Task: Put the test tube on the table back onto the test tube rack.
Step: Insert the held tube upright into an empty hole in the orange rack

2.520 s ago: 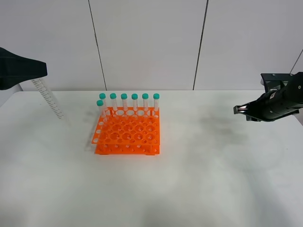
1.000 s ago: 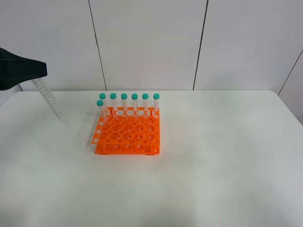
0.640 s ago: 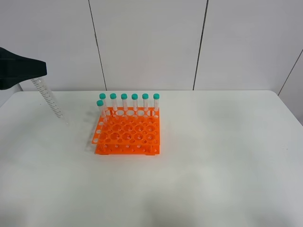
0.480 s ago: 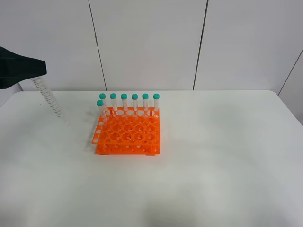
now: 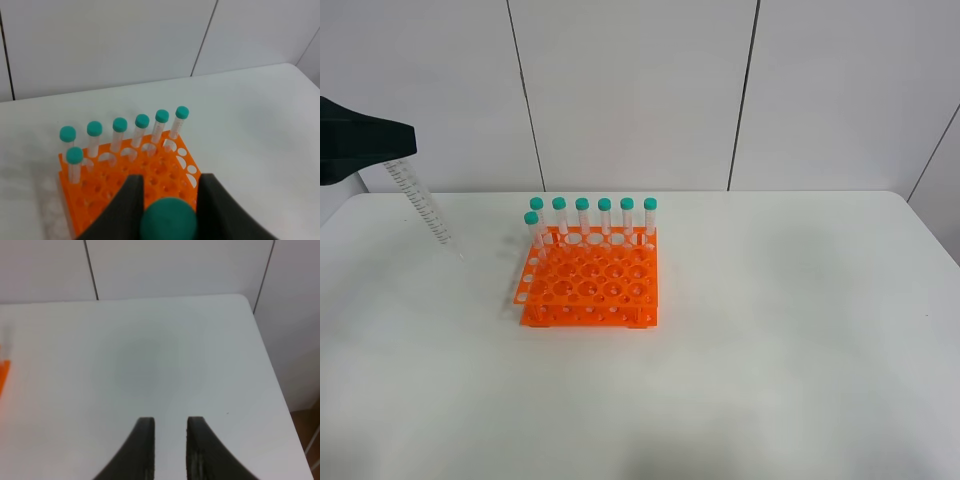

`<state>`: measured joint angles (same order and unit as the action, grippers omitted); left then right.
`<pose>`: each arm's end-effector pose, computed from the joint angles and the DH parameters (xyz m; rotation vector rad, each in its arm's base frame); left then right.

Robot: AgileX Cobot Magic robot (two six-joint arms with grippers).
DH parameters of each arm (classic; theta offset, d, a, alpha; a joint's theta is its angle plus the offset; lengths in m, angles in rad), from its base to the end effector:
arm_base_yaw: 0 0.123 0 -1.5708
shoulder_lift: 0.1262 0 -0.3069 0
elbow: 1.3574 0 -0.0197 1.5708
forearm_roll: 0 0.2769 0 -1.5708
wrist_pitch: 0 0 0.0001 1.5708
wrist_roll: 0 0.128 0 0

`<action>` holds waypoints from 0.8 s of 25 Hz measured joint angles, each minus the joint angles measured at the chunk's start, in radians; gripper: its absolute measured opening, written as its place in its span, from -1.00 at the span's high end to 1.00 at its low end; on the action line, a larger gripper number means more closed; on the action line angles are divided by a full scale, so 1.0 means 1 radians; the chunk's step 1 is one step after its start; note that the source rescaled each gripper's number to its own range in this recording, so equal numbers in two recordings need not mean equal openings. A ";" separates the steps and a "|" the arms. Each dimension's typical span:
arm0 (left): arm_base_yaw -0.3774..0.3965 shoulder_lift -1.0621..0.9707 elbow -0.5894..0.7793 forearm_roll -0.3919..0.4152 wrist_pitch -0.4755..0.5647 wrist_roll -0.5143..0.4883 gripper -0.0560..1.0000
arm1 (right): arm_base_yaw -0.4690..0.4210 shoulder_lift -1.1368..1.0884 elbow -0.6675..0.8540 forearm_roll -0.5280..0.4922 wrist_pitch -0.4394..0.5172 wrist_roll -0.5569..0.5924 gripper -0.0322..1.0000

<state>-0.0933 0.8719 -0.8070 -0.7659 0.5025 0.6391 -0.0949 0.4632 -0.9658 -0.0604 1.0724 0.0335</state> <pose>0.2182 -0.0634 0.3648 0.2596 1.9104 -0.4309 0.0763 -0.0141 0.4047 0.1351 2.0493 -0.1105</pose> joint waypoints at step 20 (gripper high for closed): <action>0.000 0.000 0.000 0.000 -0.003 0.000 0.87 | 0.000 -0.309 0.157 0.031 0.070 -0.033 0.94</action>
<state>-0.0933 0.8719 -0.8070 -0.7663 0.4997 0.6391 -0.0949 0.1544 -0.8088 -0.0290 1.1424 0.0000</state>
